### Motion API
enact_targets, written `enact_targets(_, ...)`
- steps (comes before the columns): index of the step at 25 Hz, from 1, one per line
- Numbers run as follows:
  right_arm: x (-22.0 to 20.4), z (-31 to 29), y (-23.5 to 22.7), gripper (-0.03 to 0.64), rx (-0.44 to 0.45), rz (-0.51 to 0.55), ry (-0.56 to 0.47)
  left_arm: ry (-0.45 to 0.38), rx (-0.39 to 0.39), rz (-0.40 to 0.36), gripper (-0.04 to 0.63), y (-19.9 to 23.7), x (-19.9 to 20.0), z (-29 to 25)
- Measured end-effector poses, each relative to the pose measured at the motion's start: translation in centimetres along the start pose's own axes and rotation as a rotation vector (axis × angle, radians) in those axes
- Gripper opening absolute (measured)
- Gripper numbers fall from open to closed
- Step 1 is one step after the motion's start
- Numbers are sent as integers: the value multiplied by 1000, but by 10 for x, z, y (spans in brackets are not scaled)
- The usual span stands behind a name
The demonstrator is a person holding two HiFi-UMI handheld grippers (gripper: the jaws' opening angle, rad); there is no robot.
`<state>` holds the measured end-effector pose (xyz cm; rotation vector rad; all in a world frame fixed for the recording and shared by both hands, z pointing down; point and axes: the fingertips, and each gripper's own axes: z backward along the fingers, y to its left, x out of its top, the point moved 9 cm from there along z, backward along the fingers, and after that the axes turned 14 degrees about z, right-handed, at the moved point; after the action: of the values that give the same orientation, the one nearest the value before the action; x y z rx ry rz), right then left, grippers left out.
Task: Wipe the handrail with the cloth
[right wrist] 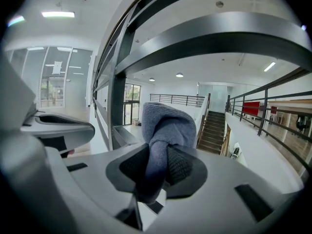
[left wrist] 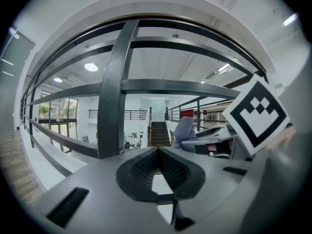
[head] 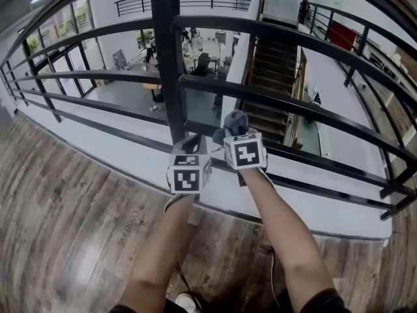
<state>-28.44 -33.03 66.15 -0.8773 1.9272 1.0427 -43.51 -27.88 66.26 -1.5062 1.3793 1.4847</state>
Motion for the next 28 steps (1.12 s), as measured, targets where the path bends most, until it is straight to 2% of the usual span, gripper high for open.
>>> enact_targets(11, -51, 60, -66, 95, -66, -15, 28, 34, -99, -51, -2, -75, -8, -15)
enact_targets(13, -59, 68, -77, 95, -74, -15, 27, 33, -114, -79, -2, -90, -11, -18)
enact_targets(19, -87, 98, -116, 95, -122, -41, 17, 52, -203, -102, -2, -141, -23, -33)
enact_targets(28, -110, 161, -172, 95, -196, -51, 50, 70, -298, -155, -2, -215, -10, -31)
